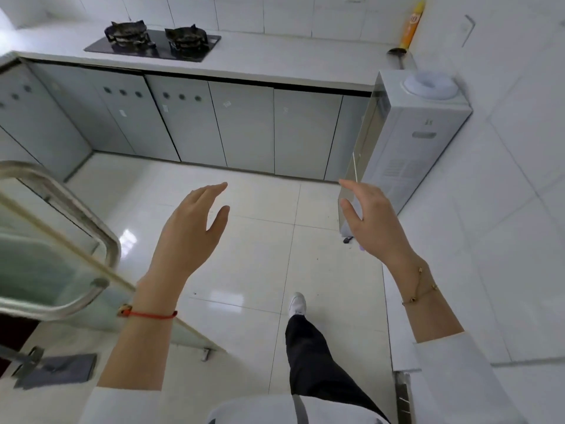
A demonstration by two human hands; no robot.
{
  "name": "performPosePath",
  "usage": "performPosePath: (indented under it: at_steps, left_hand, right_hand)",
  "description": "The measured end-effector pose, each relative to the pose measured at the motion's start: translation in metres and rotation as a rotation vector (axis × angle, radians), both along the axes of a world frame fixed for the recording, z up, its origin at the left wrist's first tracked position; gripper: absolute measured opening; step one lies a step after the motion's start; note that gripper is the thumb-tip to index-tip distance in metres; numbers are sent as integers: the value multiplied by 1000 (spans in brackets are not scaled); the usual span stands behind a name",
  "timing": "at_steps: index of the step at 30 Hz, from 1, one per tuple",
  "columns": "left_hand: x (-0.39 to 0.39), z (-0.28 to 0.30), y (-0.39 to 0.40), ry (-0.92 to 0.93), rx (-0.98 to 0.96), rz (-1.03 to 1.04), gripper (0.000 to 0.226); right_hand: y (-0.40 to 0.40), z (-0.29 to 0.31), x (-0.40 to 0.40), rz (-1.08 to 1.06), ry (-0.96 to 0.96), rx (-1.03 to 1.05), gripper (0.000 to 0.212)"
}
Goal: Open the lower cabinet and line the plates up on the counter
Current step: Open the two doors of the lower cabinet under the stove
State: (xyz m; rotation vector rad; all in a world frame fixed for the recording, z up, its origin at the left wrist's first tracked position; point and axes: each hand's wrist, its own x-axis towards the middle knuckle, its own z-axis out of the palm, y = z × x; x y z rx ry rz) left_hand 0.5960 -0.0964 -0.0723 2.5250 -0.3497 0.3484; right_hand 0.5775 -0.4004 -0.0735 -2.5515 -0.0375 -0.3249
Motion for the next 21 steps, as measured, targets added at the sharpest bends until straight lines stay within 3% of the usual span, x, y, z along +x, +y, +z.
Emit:
performPosePath:
  at_steps: [12, 21]
  left_hand:
    - [264, 25, -35, -16, -15, 88, 39]
    - [387, 13, -29, 31, -24, 192, 39]
  right_hand:
    - [-35, 34, 307, 101, -28, -6, 41]
    - [-23, 31, 450, 164, -9, 3, 40]
